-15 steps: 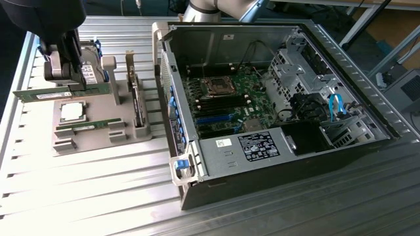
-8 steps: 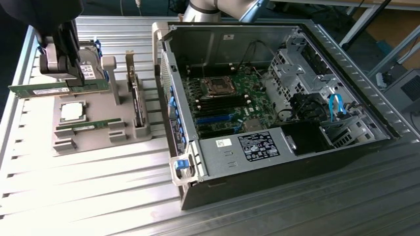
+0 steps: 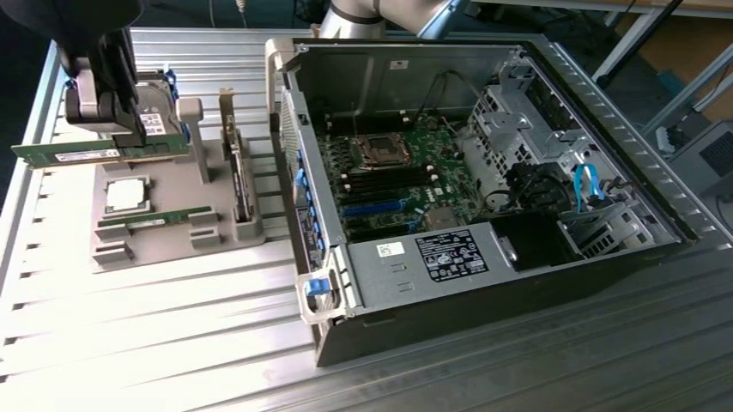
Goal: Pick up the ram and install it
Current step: 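Pick up the ram and move it above insertion slot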
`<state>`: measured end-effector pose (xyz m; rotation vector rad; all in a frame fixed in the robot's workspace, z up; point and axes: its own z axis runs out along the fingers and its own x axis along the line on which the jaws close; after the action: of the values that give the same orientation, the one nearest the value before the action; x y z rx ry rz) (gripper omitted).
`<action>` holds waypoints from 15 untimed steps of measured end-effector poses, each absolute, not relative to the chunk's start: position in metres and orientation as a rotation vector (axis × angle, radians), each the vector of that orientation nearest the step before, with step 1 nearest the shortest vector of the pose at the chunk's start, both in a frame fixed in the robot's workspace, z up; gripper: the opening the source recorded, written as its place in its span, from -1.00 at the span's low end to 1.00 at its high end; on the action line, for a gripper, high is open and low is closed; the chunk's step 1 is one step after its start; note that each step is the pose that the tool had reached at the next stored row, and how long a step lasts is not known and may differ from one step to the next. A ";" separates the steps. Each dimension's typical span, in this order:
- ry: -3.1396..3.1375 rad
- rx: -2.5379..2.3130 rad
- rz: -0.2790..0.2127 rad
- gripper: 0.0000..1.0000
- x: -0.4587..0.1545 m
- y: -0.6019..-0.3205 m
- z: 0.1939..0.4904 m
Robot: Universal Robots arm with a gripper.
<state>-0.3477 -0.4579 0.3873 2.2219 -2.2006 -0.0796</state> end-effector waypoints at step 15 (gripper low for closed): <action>-2.200 2.222 -0.080 -0.75 -0.337 -0.458 0.388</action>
<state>-0.3367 -0.4579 0.3879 2.2218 -2.2004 -0.0796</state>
